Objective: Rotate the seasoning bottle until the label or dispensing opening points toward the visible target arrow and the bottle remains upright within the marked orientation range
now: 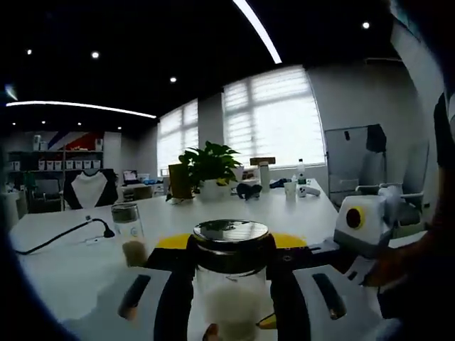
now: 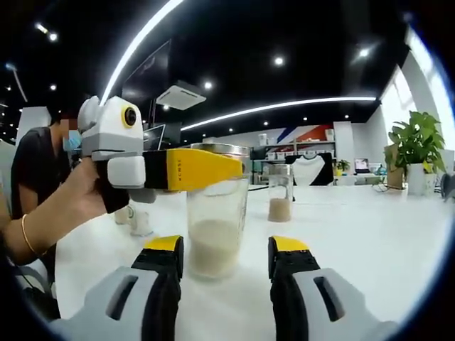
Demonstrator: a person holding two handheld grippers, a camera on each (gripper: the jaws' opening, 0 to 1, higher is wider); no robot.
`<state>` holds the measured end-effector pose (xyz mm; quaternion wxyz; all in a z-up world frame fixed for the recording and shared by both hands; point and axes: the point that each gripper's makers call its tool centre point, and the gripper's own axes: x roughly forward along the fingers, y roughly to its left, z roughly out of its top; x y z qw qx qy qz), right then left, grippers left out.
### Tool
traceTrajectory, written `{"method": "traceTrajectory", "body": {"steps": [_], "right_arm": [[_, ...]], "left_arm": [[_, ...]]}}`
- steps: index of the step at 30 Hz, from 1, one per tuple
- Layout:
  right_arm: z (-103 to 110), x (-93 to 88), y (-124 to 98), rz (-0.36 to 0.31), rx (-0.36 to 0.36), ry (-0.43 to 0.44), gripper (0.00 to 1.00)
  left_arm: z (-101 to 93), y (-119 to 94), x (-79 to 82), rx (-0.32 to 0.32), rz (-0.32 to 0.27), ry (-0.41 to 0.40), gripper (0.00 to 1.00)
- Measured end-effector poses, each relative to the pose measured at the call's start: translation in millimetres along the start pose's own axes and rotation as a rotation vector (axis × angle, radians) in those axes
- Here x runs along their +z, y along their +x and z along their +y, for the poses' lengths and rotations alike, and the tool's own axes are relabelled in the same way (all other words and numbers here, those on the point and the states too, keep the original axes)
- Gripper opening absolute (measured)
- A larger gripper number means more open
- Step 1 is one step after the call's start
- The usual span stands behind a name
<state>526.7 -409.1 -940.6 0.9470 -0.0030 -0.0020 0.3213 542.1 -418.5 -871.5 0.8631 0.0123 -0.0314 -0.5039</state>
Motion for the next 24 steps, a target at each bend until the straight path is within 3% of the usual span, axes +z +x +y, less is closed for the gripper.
{"method": "traceTrajectory", "body": {"steps": [14,19,24], "right_arm": [[0.1,0.1,-0.2,-0.002,0.001,-0.001,0.46],[0.0,0.1,0.0,-0.002,0.001,-0.004,0.46],[0.0,0.4,-0.3,-0.004,0.001,0.000,0.46]], "left_arm": [[-19.3,3.0,-5.9,-0.145,0.024,0.026,0.42],[-29.1,6.7,-5.1,-0.263,0.024,0.005,0.42],[-39.4,4.3,-6.1,-0.314,0.015,-0.005,0.42]]}}
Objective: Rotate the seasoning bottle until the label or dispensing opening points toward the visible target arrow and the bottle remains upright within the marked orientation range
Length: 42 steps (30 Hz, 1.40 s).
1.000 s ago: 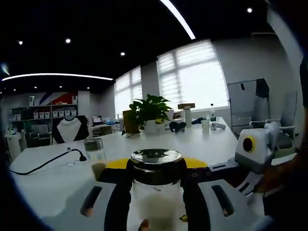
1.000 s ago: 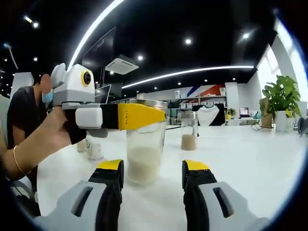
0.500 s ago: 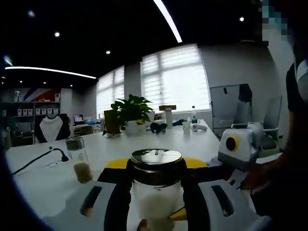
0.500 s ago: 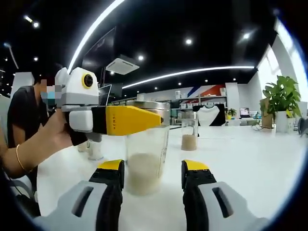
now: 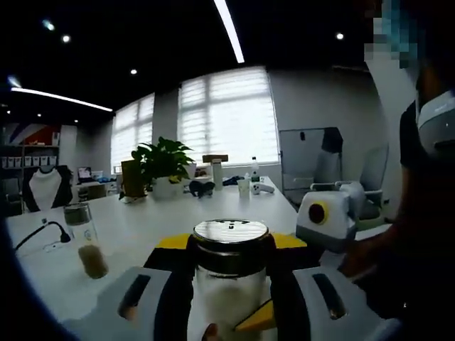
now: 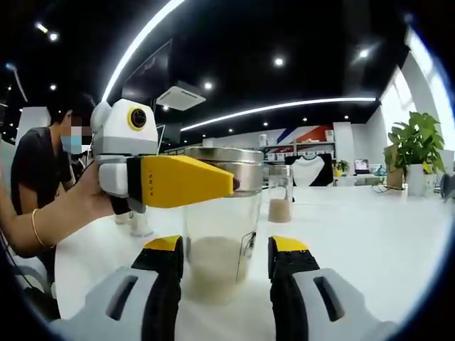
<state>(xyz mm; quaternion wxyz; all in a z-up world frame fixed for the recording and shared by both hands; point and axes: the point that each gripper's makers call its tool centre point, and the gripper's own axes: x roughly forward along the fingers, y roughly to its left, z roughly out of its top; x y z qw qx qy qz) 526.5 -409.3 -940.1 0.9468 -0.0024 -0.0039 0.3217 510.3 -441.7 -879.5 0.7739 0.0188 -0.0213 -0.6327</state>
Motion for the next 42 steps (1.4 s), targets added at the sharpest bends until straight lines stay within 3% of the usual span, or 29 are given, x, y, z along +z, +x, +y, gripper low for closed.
{"method": "traceTrajectory", "body": {"steps": [5,7,14,22,34,42], "right_arm": [[3.1,-0.3,0.2,0.003,0.014,-0.003,0.47],[5.2,-1.3,0.4,0.009,0.026,-0.007,0.47],[11.6,-2.2,1.0,0.014,0.056,-0.014,0.47],[23.3,-3.7,2.3,0.022,0.118,-0.026,0.45],[28.4,-3.7,3.3,0.020,0.133,-0.033,0.42],[24.0,-4.0,6.1,0.025,0.098,-0.028,0.41]], "left_arm": [[-3.0,-3.4,-0.9,-0.021,-0.019,-0.033,0.42],[-9.2,-5.5,-1.7,-0.071,-0.008,-0.040,0.42],[-18.1,-8.5,-3.2,-0.105,-0.014,-0.061,0.42],[-22.6,-13.2,-3.4,-0.191,0.001,-0.073,0.42],[-23.1,-12.7,-1.6,-0.205,-0.002,-0.079,0.42],[-8.1,-12.8,-1.8,-0.138,0.012,-0.086,0.42]]}}
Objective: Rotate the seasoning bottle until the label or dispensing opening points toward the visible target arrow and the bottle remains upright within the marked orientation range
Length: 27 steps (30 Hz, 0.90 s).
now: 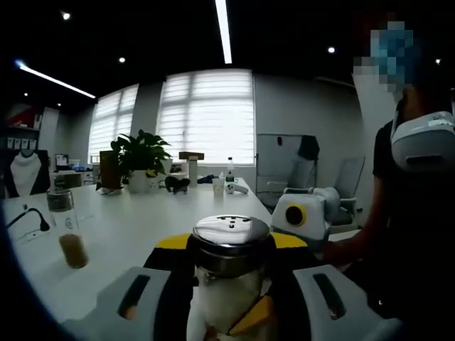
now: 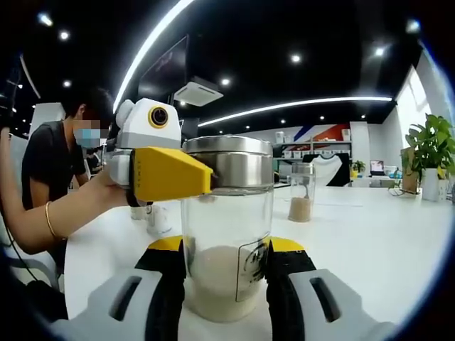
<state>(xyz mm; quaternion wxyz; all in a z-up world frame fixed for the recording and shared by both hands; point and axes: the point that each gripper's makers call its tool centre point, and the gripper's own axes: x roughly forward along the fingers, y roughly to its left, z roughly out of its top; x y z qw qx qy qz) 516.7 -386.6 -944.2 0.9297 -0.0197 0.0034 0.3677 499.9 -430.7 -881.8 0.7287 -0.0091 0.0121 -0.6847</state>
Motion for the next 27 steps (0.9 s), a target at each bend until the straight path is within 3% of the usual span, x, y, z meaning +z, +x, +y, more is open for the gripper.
{"method": "traceTrajectory", "body": {"steps": [5,9,14,16,19,22,27], "right_arm": [[-9.7,-0.2,1.8,0.003,-0.067,0.001,0.41],[-21.7,-1.3,5.4,0.009,-0.189,0.005,0.41],[-28.3,-1.0,9.5,0.004,-0.335,-0.003,0.41],[-26.5,-1.5,11.8,0.004,-0.354,0.006,0.41],[-32.2,-1.9,7.3,0.007,-0.460,0.002,0.41],[-30.5,-1.6,10.1,0.008,-0.461,0.004,0.41],[-31.3,-1.3,12.3,0.007,-0.511,0.005,0.41]], "left_arm": [[8.5,1.2,0.0,0.061,-0.016,-0.011,0.42],[19.7,-1.0,2.0,0.211,0.000,0.061,0.41],[28.7,-3.0,2.8,0.329,0.037,0.100,0.41],[22.5,-4.8,1.3,0.378,0.048,0.145,0.41],[20.3,-4.6,3.3,0.457,0.032,0.141,0.40],[21.1,-4.9,4.2,0.523,0.034,0.137,0.40],[26.6,-9.8,7.0,0.665,-0.069,0.017,0.40]]}}
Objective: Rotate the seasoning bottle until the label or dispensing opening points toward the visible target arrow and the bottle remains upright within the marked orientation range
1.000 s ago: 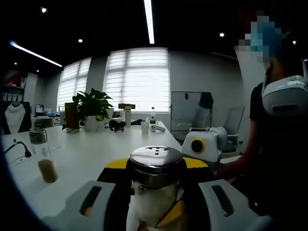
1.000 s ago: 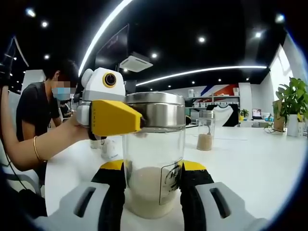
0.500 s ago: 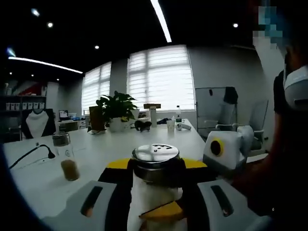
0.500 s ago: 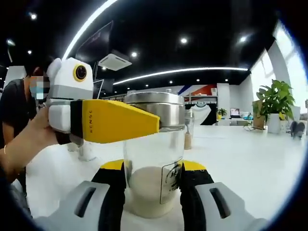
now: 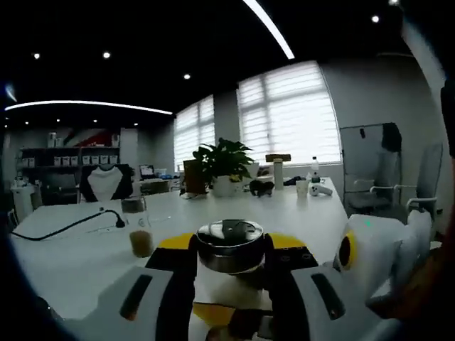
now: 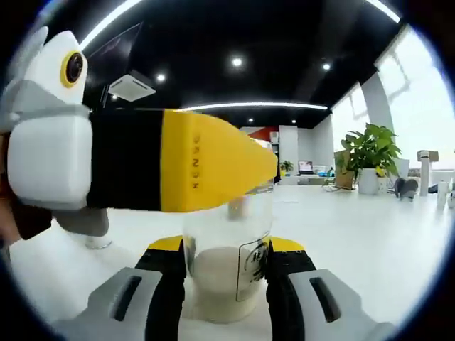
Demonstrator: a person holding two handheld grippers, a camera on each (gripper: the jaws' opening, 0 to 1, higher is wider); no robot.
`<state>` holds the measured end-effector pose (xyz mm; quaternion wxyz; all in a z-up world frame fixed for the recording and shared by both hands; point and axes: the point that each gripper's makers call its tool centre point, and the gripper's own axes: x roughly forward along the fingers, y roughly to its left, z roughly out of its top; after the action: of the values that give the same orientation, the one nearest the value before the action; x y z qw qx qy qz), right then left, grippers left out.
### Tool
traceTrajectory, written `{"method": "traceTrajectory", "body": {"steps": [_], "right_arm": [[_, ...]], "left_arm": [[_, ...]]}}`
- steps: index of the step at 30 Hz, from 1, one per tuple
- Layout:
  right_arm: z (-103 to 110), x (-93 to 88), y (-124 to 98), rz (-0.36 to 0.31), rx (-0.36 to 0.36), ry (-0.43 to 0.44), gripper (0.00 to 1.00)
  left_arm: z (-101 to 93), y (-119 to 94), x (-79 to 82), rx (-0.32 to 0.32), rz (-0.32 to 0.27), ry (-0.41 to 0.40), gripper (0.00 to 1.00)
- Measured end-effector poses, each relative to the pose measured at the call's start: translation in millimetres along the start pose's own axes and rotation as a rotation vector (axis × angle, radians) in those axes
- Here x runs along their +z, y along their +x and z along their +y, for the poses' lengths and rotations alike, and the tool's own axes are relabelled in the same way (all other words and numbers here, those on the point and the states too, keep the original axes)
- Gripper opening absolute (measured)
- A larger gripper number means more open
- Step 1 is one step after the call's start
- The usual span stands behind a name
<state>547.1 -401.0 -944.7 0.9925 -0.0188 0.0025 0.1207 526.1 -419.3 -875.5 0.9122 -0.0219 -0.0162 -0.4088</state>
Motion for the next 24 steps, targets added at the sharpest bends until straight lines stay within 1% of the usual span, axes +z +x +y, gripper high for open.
{"method": "traceTrajectory", "body": {"steps": [1,3,4,6,7,8,9,10,11,14,18,22,24], "right_arm": [[0.2,-0.2,1.1,0.001,-0.010,0.001,0.41],[3.3,-0.4,4.0,-0.003,-0.016,0.003,0.41],[4.3,-0.4,4.9,-0.004,-0.018,0.005,0.41],[6.8,-0.1,8.2,-0.004,-0.032,0.004,0.41],[6.8,1.3,8.6,-0.015,-0.028,0.015,0.41],[6.9,1.6,9.0,-0.010,-0.036,-0.036,0.41],[7.0,3.5,9.0,-0.014,-0.040,-0.081,0.41],[8.0,2.2,8.7,-0.015,-0.034,-0.041,0.41],[7.9,1.4,8.5,-0.016,-0.022,-0.017,0.41],[5.9,1.4,8.0,-0.018,-0.024,-0.012,0.41],[8.1,1.3,7.9,-0.020,-0.009,-0.015,0.41],[11.1,0.8,8.4,-0.015,0.008,-0.020,0.41],[12.0,0.7,8.1,-0.013,0.014,-0.031,0.41]], "left_arm": [[1.2,0.6,0.8,0.021,-0.011,0.012,0.40],[7.9,0.1,1.0,0.100,-0.012,0.017,0.40],[9.5,0.0,0.8,0.122,-0.010,0.036,0.40],[12.3,-0.6,1.0,0.164,-0.017,0.017,0.41],[14.4,-0.8,3.0,0.183,-0.035,-0.001,0.40],[18.6,-1.4,0.4,0.222,-0.047,-0.055,0.40],[20.9,-2.6,0.9,0.256,-0.067,-0.075,0.41],[20.0,-3.5,1.2,0.251,-0.067,-0.048,0.41],[16.5,-2.2,-0.4,0.240,-0.059,-0.038,0.41],[14.7,-2.1,-0.6,0.237,-0.051,-0.027,0.41],[16.0,-6.3,-1.0,0.242,-0.058,-0.025,0.41],[16.3,-9.8,-1.5,0.241,-0.059,0.007,0.40],[18.5,-10.8,-1.4,0.218,-0.058,0.010,0.40]]}}
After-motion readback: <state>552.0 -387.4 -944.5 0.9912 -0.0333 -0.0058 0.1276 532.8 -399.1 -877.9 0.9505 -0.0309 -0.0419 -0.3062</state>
